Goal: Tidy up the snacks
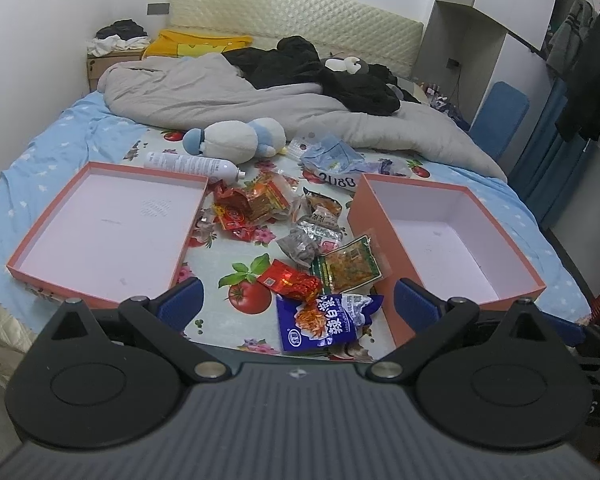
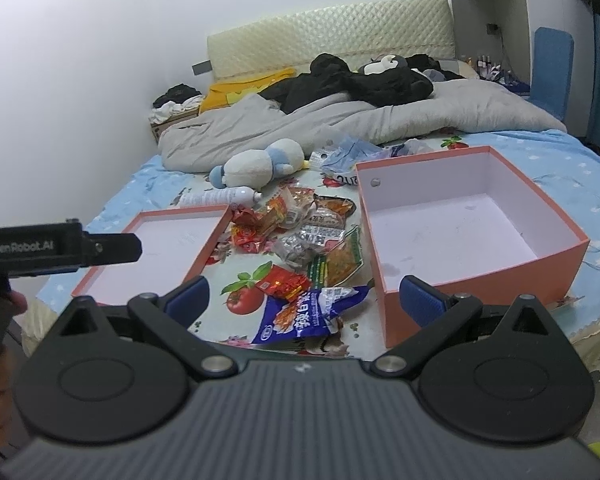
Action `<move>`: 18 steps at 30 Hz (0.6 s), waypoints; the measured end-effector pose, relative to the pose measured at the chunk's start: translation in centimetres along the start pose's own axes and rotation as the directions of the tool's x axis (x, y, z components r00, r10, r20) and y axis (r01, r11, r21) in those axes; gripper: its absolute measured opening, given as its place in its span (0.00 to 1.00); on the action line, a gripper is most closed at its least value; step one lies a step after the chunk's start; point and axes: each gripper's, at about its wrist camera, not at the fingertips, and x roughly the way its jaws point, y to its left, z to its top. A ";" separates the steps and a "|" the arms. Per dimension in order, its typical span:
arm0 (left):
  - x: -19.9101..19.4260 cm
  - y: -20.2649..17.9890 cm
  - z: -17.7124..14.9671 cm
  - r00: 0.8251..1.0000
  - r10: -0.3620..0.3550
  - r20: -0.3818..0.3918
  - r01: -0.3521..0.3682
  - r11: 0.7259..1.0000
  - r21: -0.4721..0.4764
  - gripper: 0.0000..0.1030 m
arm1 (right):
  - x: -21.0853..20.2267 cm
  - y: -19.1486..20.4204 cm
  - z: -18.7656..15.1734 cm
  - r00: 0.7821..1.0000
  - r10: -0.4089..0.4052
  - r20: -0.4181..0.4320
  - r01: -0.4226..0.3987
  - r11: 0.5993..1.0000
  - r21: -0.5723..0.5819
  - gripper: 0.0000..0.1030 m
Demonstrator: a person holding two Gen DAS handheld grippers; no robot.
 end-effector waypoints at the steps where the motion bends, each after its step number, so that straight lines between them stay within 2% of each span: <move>1: 0.0 0.0 0.0 1.000 0.000 0.000 0.000 1.000 -0.003 1.00 | 0.0 0.0 0.0 1.000 0.002 -0.003 -0.002 1.000 0.000 1.00; 18: 0.0 -0.2 -0.4 1.000 0.017 -0.004 -0.017 1.000 0.006 1.00 | 0.3 -0.8 -0.5 0.999 0.016 -0.029 -0.016 1.000 0.022 1.00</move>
